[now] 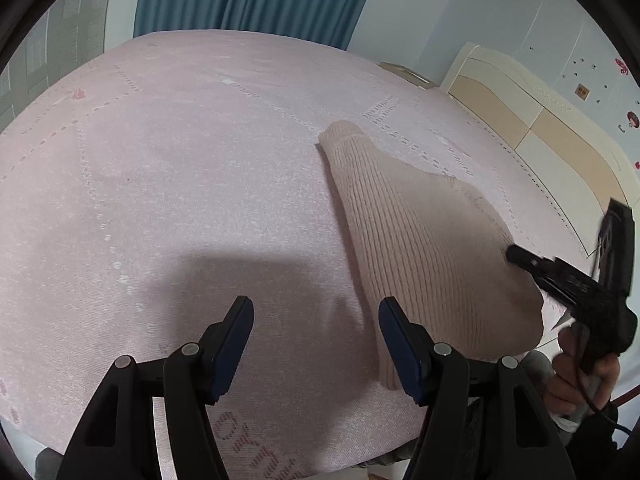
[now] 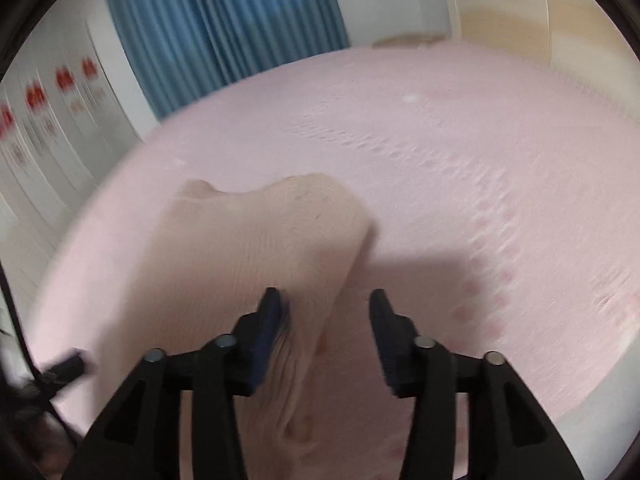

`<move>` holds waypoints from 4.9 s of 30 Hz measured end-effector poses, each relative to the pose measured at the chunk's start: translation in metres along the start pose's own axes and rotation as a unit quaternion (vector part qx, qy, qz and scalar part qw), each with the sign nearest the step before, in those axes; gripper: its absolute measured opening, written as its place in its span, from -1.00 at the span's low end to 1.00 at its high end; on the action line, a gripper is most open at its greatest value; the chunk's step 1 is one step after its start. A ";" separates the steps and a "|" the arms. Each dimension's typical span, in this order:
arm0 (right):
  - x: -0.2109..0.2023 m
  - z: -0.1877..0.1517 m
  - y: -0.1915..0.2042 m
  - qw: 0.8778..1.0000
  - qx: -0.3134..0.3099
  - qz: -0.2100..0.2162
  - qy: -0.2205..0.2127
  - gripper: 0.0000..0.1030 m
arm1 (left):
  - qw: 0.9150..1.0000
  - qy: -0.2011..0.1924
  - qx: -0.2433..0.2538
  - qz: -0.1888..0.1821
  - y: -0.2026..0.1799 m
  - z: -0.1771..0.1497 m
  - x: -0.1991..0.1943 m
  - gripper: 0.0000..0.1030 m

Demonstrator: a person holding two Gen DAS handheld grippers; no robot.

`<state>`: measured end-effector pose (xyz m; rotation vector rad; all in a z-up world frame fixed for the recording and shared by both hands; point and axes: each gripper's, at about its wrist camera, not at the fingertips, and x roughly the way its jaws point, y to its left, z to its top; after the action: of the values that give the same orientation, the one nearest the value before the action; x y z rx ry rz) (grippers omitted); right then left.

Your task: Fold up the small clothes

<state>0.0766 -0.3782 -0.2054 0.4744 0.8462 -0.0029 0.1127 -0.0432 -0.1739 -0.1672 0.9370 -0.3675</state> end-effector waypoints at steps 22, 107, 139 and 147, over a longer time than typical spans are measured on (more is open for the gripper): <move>0.068 0.009 -0.032 0.982 0.071 0.129 0.119 0.06 | 0.997 0.007 -0.071 -0.041 0.027 0.003 0.002 0.22; 0.009 0.117 0.142 0.983 0.038 0.175 0.037 -0.47 | 0.992 -0.007 -0.118 -0.042 0.055 0.017 -0.010 0.22; 0.090 0.096 0.097 0.989 -0.107 0.092 0.031 -0.81 | 0.995 -0.027 -0.088 0.049 0.067 0.056 0.040 0.22; 0.130 0.097 0.065 0.994 -0.081 0.046 0.058 -0.82 | 0.994 -0.030 -0.080 0.063 0.062 0.063 0.041 0.22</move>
<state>0.2453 -0.3356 -0.2181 0.3636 0.9298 0.1790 0.2003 -0.0031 -0.1868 -0.2626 0.9122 -0.1701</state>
